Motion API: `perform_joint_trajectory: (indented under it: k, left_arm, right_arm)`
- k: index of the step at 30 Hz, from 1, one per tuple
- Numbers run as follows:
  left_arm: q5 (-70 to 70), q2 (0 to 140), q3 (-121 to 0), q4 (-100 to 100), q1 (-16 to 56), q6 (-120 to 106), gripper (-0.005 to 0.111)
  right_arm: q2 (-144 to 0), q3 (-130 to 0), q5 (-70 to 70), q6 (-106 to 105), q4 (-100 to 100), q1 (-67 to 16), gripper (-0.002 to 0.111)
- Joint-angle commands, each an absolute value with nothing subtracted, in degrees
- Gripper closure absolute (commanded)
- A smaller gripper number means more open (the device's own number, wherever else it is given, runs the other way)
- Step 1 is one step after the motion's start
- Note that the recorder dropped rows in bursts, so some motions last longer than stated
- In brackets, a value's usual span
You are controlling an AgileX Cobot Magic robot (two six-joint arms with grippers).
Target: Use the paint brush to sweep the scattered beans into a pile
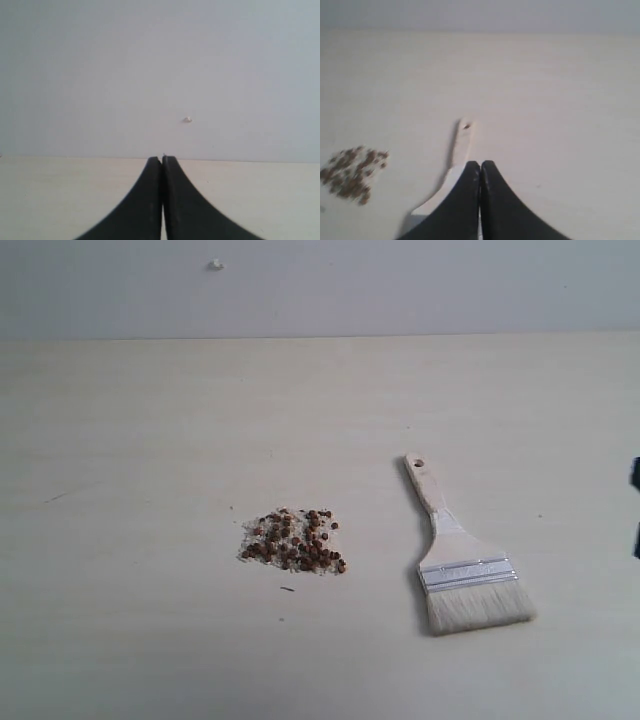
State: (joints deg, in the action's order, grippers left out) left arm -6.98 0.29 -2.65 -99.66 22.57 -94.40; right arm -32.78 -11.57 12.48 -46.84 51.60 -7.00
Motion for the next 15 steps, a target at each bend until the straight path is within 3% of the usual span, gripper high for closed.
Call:
perform_joint_trajectory:
  k: [1,9,15]
  left_arm:
    - [-6.76,0.00,-2.52,-99.95,22.90,-94.20,0.107]
    - [-6.76,0.00,-2.52,-99.95,22.90,-94.20,0.107]
    - [-6.76,0.00,-2.52,-99.95,22.90,-94.20,0.107]
  right_arm:
    - [-19.74,-6.52,11.82,-48.77,48.85,1.34,0.108]
    - [-2.27,-2.18,11.04,-49.57,48.85,6.83,0.108]
    - [0.00,-0.03,10.71,-51.18,48.85,6.71,0.108]
